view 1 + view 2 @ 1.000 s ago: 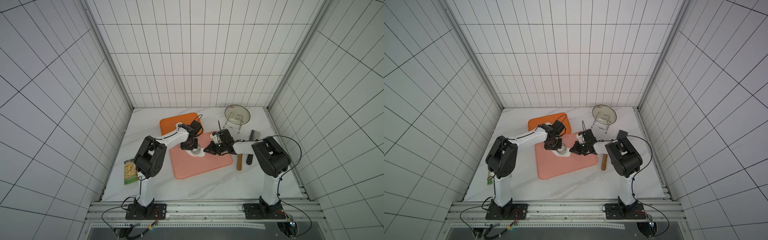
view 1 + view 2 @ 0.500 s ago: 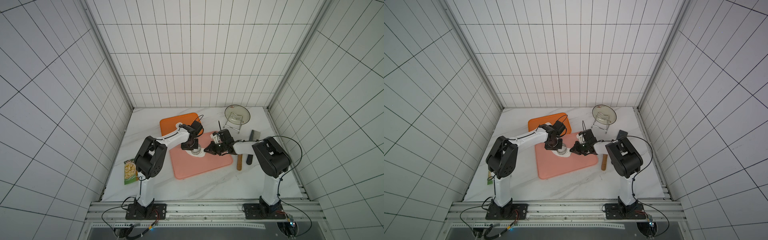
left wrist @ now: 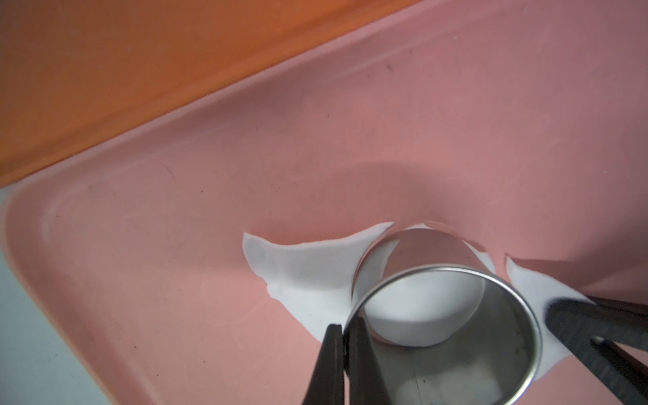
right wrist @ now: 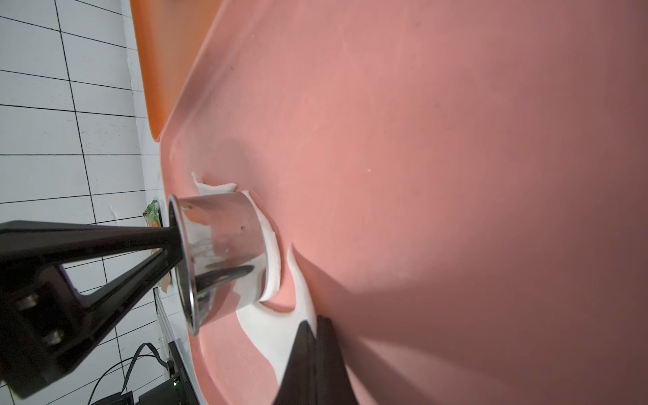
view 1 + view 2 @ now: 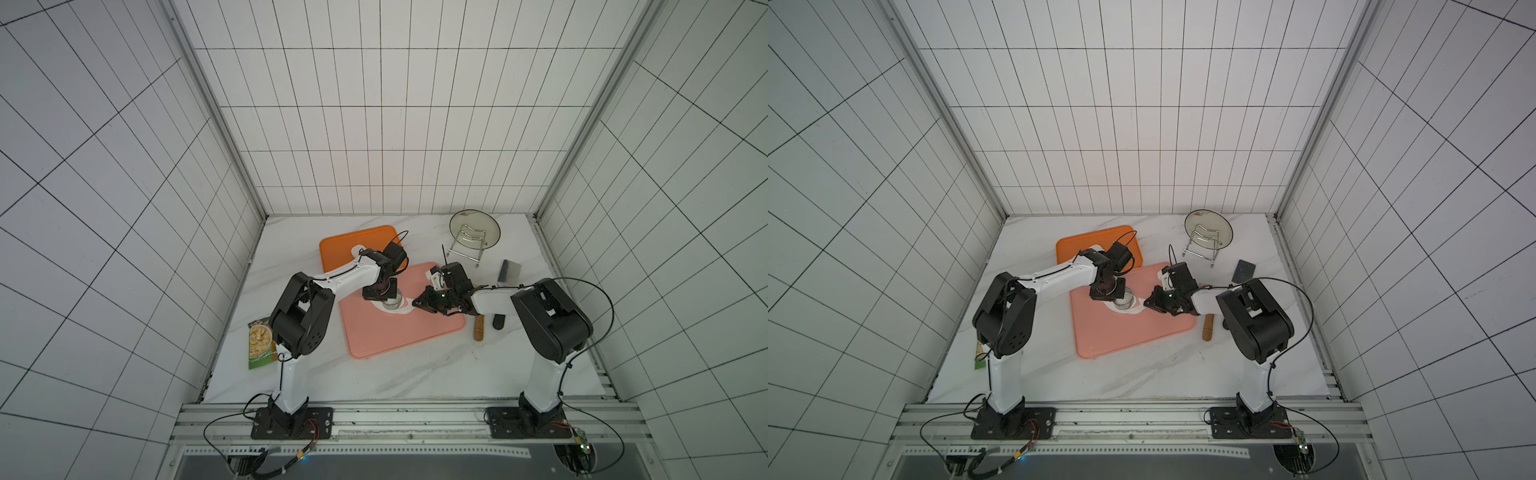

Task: Roll out the dumpling wrappers from the dough
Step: Remove the dumpling wrapper from the work surface.

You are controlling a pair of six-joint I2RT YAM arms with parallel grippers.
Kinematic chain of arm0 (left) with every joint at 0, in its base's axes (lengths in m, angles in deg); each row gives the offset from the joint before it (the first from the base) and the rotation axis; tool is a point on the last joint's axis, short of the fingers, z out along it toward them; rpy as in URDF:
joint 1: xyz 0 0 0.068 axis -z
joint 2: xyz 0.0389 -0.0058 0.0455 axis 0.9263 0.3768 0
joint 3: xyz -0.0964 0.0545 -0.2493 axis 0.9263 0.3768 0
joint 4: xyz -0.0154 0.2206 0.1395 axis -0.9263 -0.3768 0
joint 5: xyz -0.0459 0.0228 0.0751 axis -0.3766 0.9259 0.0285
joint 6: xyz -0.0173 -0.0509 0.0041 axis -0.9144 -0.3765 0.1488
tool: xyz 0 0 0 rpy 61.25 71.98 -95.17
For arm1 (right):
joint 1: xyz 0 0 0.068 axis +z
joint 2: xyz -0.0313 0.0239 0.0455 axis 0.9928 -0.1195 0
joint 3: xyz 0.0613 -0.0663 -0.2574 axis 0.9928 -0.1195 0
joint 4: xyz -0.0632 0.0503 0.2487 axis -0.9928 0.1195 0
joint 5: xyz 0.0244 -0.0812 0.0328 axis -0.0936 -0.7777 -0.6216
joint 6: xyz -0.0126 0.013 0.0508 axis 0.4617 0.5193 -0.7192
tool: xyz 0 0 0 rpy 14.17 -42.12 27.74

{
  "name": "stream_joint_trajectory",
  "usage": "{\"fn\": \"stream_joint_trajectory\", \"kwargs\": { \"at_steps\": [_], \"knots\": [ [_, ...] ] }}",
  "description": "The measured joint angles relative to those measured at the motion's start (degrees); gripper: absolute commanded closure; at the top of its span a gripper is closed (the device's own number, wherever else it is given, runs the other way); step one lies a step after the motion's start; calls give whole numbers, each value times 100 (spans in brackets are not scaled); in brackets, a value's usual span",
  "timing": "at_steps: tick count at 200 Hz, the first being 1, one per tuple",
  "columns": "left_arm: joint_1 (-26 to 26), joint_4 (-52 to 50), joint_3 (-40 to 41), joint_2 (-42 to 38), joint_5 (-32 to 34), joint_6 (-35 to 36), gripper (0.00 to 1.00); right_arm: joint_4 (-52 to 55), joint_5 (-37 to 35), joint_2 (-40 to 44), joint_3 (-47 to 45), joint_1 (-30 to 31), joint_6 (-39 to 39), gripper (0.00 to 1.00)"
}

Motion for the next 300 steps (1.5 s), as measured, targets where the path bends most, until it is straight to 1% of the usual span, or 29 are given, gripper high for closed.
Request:
{"fn": "stream_joint_trajectory", "kwargs": {
  "at_steps": [66, 98, 140, 165, 185, 192, 203, 238, 274, 300],
  "knots": [
    [0, -4, -2, 2, 15, 0, 100, 83, -28, 323, -184, 20, 7, 100],
    [0, -17, -13, 2, 13, 0, 100, 269, 44, 455, -184, 192, 59, 100],
    [0, -37, -24, 0, -37, -7, 90, 649, 236, 575, -173, 452, 267, 100],
    [0, -160, -22, -2, -116, -61, 74, 780, 326, 649, -162, 533, 339, 100],
    [-22, -192, 24, -87, -179, -107, 65, 868, 352, 739, -140, 575, 385, 100],
    [-39, -192, 63, -151, -195, -118, 65, 896, 352, 767, -122, 581, 400, 100],
    [-87, -188, 168, -304, -219, -127, 61, 964, 356, 798, -70, 597, 424, 100],
    [-363, -162, 599, -968, -245, -184, 60, 1174, 374, 802, 186, 688, 511, 100],
    [-710, -127, 1335, -1862, -221, -289, 60, 1523, 402, 802, 686, 861, 625, 100],
    [-883, -85, 1880, -2339, -219, -396, 60, 1757, 448, 782, 1198, 964, 708, 100]
  ]
}}
